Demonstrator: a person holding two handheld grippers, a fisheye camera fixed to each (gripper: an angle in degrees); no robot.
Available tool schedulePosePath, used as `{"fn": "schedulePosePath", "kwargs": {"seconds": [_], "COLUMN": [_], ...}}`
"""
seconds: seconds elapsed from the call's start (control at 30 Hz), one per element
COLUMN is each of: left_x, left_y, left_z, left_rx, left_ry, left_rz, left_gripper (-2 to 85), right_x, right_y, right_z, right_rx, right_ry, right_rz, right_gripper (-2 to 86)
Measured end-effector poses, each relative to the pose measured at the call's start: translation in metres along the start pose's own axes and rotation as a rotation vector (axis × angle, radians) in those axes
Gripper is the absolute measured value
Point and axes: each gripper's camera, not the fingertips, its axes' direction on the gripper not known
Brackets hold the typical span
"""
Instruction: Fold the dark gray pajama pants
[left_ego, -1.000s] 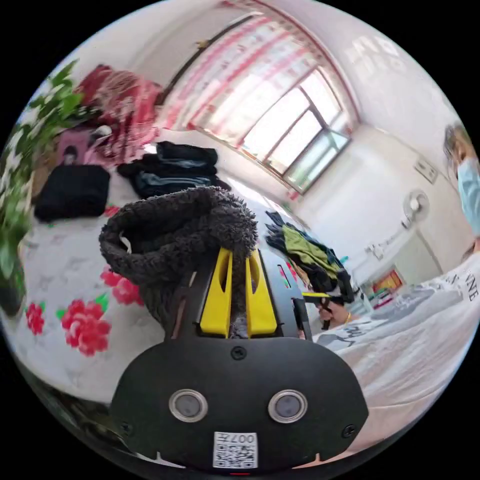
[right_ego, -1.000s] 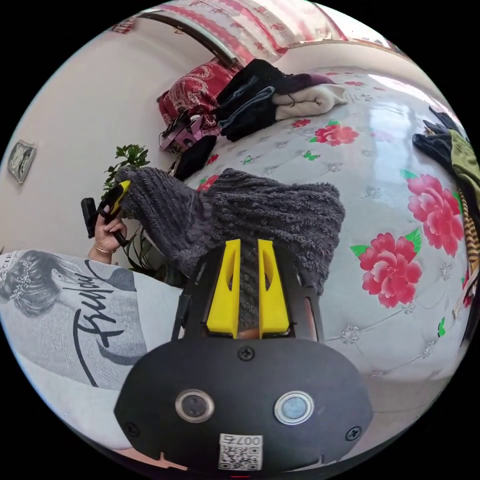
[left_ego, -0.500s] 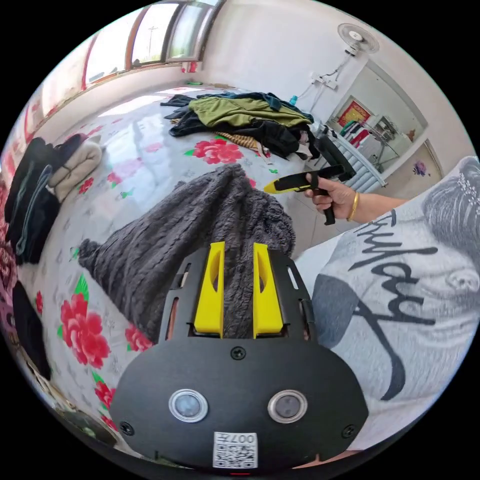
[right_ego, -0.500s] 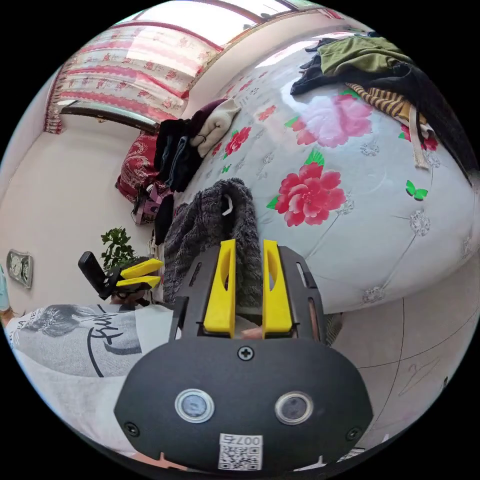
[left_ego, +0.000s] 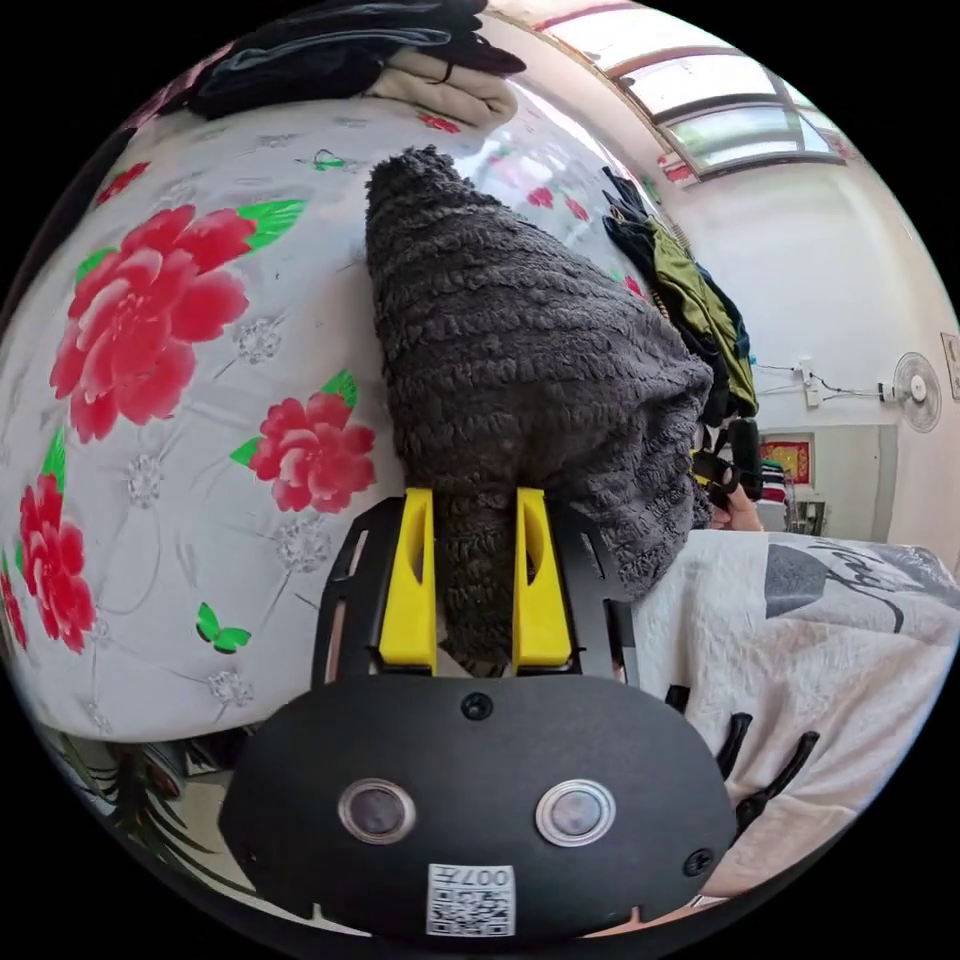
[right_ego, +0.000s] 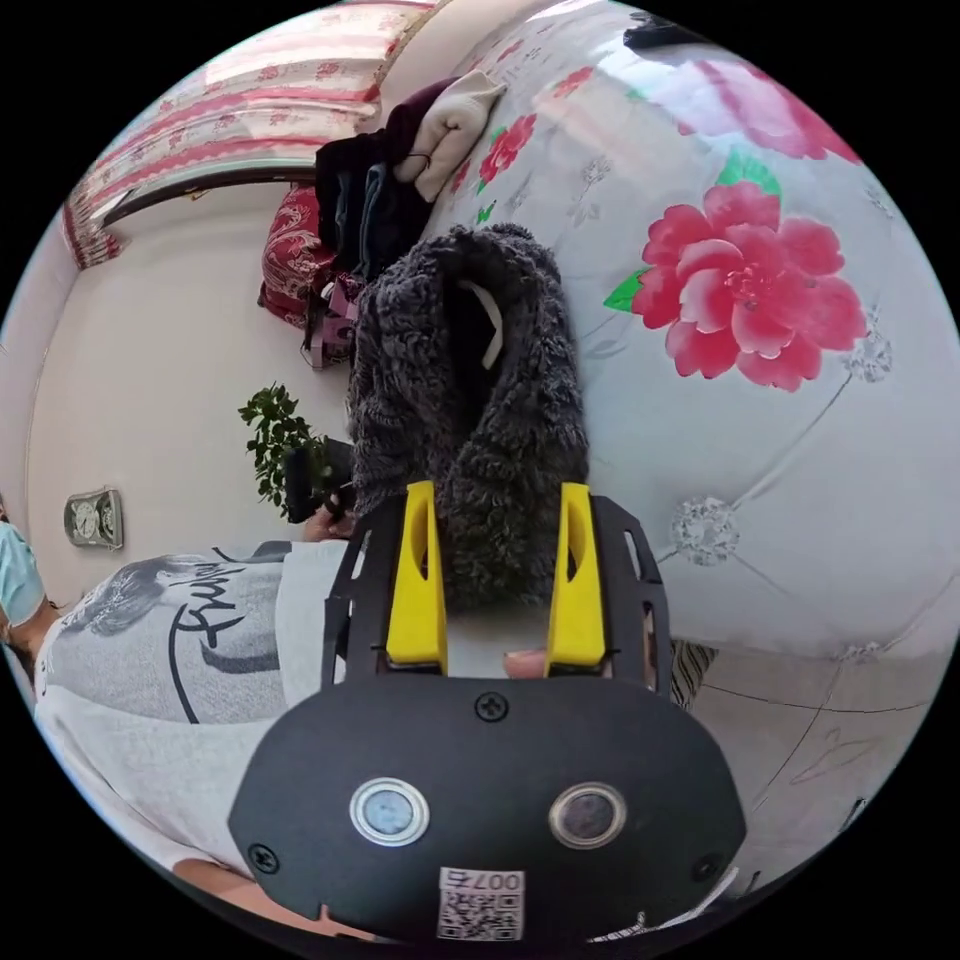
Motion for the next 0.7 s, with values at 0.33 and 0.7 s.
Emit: {"fn": "schedulePosePath", "kwargs": {"seconds": [0.33, 0.7], "left_x": [0.06, 0.127], "left_y": [-0.229, -0.574], "left_z": [0.061, 0.071], "left_rx": [0.0, 0.299], "left_ry": [-0.147, -0.469], "left_rz": [0.244, 0.266], "left_gripper": [8.9, 8.0], "right_x": [-0.013, -0.047], "right_y": [-0.072, -0.326], "right_z": [-0.065, -0.103], "right_rx": [0.239, 0.831], "right_ry": [0.182, 0.301], "right_rz": [0.094, 0.319], "right_gripper": [12.5, 13.0]}}
